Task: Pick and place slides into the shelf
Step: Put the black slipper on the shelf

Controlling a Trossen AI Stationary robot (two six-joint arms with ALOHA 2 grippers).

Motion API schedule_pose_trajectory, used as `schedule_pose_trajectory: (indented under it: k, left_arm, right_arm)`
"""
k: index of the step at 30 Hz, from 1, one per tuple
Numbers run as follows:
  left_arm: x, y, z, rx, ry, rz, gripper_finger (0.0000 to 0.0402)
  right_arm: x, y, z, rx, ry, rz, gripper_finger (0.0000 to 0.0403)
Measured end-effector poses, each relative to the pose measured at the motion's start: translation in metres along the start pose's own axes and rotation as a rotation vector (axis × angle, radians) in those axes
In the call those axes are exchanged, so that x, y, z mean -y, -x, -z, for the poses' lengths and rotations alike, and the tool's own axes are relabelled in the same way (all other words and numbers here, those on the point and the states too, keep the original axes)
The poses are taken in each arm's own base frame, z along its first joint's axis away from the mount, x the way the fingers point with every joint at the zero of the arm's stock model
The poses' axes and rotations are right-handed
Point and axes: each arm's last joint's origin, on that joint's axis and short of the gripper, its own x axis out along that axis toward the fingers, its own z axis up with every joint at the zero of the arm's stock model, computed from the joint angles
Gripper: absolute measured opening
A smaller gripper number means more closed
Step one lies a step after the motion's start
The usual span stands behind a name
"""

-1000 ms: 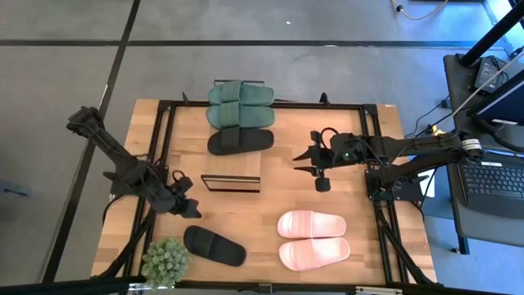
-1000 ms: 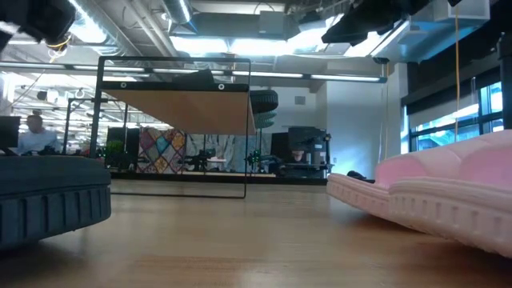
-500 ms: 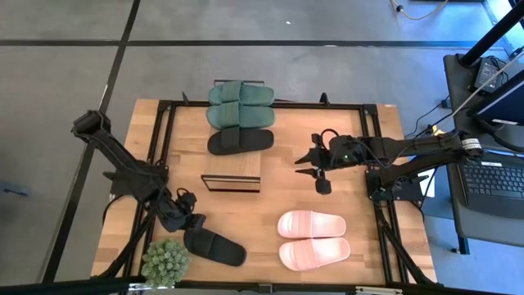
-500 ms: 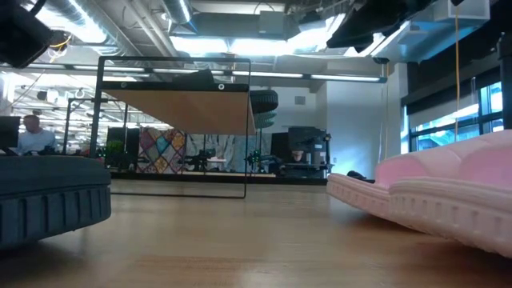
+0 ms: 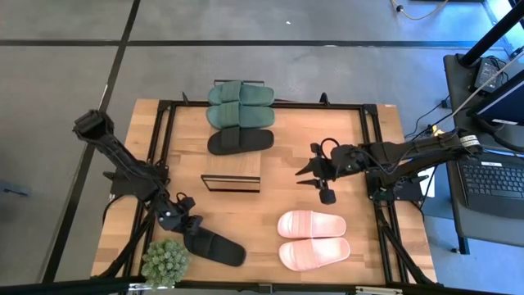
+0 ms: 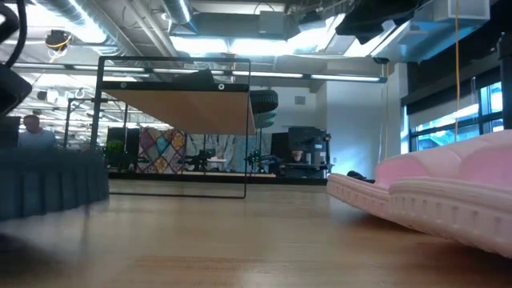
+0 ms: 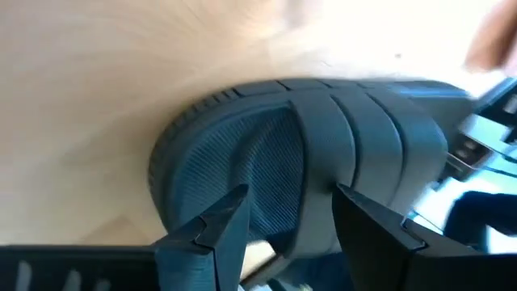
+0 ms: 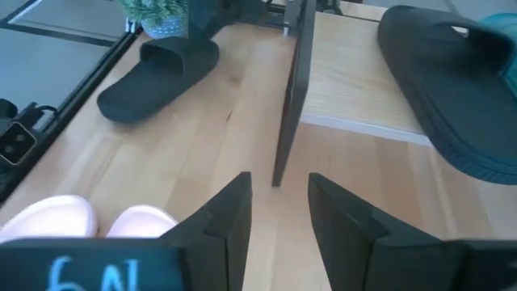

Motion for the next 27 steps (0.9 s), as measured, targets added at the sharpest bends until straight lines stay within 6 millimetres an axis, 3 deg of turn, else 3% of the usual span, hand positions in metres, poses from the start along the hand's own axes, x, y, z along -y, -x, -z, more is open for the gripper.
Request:
schedule_pose_trajectory:
  k: [8, 27]
  left_arm:
    - [0.001, 0.008, 0.006, 0.002, -0.018, 0.064, 0.0169]
    - [0.004, -0.007, 0.007, 0.022, -0.002, 0.1, 0.0169]
  right_arm:
    - [-0.001, 0.0, 0.0, 0.0, -0.002, -0.003, 0.0125]
    - [-0.001, 0.0, 0.0, 0.0, -0.001, -0.003, 0.0125]
